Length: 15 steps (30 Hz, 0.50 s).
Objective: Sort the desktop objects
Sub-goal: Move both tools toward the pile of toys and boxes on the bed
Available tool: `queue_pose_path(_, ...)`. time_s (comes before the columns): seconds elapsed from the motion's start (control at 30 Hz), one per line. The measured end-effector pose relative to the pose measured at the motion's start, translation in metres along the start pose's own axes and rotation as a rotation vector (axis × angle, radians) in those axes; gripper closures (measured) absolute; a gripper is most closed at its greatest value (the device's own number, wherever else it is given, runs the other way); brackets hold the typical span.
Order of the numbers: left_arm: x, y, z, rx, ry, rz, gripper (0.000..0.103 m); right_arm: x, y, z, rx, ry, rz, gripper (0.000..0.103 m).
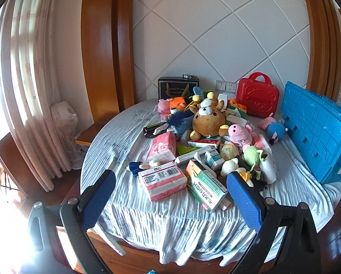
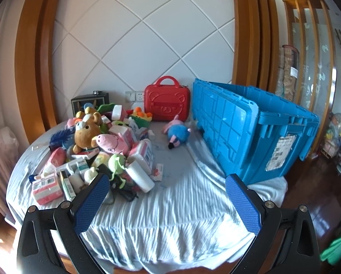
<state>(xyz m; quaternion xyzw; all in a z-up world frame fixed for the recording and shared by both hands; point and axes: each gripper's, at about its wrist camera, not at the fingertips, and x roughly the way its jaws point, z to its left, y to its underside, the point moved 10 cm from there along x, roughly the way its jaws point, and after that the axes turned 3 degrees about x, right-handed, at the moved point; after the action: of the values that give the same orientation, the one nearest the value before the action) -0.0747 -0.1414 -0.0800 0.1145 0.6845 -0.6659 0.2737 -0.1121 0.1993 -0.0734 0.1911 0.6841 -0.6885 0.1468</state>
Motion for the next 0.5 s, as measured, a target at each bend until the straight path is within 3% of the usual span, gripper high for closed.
queue_pose_path(0.17, 0.045, 0.003, 0.05, -0.014, -0.025, 0.046, 0.003, 0.029, 0.007, 0.046, -0.026, -0.036, 0.055, 0.0)
queue_pose_path(0.37, 0.124, 0.02, 0.111, 0.072, -0.036, 0.17, 0.003, 0.082, 0.038, 0.116, -0.021, -0.063, 0.212, 0.0)
queue_pose_path(0.5, 0.173, 0.031, 0.132, 0.118, 0.025, 0.233, 0.003, 0.118, 0.06, 0.169, -0.019, -0.092, 0.317, 0.0)
